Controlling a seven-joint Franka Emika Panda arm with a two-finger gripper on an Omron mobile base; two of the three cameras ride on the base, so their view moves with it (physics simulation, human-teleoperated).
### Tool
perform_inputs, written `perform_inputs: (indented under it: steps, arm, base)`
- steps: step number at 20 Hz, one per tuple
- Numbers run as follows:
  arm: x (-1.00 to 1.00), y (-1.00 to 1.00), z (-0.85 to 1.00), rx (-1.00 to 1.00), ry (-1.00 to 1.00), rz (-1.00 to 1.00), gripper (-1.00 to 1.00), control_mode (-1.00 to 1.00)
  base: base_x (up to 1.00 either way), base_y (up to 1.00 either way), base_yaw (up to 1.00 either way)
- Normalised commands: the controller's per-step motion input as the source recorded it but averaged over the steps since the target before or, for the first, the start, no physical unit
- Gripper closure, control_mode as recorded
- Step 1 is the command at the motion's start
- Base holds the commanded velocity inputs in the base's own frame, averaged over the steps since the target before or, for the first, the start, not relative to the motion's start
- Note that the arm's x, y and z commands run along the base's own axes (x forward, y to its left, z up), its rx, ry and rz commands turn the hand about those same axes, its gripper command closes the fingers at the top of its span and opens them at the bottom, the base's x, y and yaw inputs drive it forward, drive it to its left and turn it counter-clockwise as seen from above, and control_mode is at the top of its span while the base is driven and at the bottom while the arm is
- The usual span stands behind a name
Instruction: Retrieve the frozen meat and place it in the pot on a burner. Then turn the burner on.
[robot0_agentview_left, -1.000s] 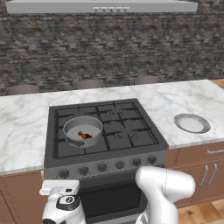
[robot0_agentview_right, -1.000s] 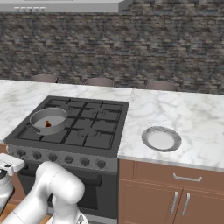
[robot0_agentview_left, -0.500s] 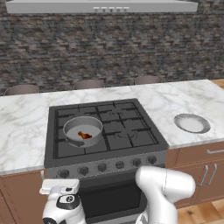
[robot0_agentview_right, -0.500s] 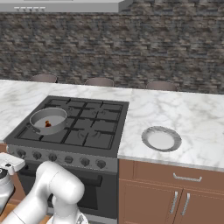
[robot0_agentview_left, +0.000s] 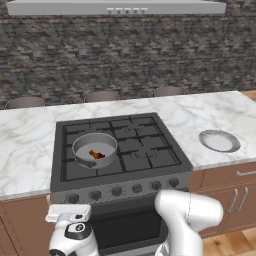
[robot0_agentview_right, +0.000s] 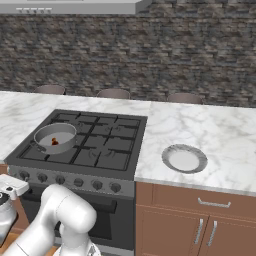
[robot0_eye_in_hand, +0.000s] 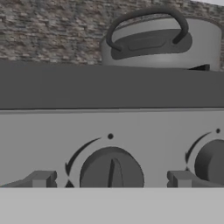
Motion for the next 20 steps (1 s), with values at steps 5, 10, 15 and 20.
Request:
perform_inputs:
  steps: [5, 10, 15, 20]
  arm:
    - [0.00, 0.00, -0.12, 0.00, -0.08, 0.01, -1.00, -1.00]
    - [0.03, 0.00, -0.26, 0.00, 0.00, 0.00, -1.00, -1.00]
    - [0.07, 0.00, -0.09, 0.00, 0.00, 0.00, -1.00, -1.00]
    - [0.07, 0.00, 0.00, 0.00, 0.00, 0.00, -1.00, -1.00]
  base:
    - [0.00, 0.00, 0.00]
    - [0.00, 0.00, 0.00]
    - [0.00, 0.00, 0.00]
    - [0.00, 0.00, 0.00]
